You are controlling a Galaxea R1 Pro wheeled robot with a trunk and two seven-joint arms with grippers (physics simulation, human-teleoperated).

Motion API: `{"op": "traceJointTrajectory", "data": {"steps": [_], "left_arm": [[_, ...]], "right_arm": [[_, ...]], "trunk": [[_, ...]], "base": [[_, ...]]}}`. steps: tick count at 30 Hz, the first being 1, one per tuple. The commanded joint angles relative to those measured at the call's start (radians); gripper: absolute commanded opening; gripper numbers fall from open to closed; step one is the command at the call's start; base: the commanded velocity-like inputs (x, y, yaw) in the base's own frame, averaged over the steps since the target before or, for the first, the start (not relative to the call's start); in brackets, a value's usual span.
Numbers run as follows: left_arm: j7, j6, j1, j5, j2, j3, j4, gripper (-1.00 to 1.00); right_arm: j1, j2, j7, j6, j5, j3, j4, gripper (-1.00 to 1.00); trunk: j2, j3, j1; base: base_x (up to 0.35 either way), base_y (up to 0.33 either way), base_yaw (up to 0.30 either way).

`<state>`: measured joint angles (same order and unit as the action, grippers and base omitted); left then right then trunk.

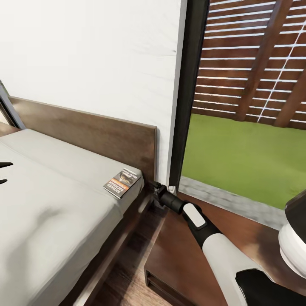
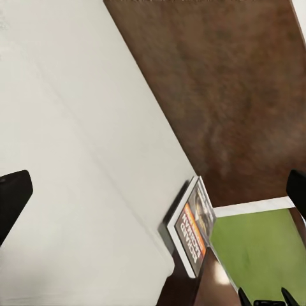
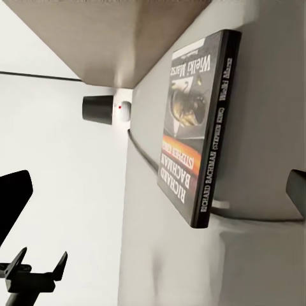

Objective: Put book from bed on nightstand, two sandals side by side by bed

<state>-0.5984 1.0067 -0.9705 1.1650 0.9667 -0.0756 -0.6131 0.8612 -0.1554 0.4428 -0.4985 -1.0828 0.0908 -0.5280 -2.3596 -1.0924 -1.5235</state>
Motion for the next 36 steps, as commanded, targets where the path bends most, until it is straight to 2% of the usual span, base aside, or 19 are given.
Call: {"op": "traceJointTrajectory", "data": {"steps": [1,12,27,36], "left_arm": [[-0.009,0.0,-0.002,-0.003,0.001,-0.006,0.002,1.0],[-0.009,0.001,-0.002,-0.003,0.001,-0.006,0.003,1.0],[-0.009,-0.001,-0.002,-0.004,0.0,-0.008,0.004,1.0],[-0.008,-0.004,-0.002,-0.004,-0.002,-0.007,0.004,1.0]], "right_arm": [[0.001,0.0,0.001,-0.003,-0.005,0.001,0.0,1.0],[0.001,0.0,0.001,-0.004,-0.005,-0.004,0.0,1.0],[0.001,0.001,0.001,-0.003,-0.005,-0.003,0.0,1.0],[0.001,0.001,0.001,-0.003,-0.004,-0.003,0.0,1.0]], "trunk": [[0.0,-0.001,0.0],[0.0,-0.001,0.0],[0.0,-0.001,0.0],[0.0,-0.001,0.0]], "base": [[0.0,0.0,0.0],[-0.017,0.0,0.0],[-0.096,0.0,0.004],[-0.009,0.0,0.166]]}}
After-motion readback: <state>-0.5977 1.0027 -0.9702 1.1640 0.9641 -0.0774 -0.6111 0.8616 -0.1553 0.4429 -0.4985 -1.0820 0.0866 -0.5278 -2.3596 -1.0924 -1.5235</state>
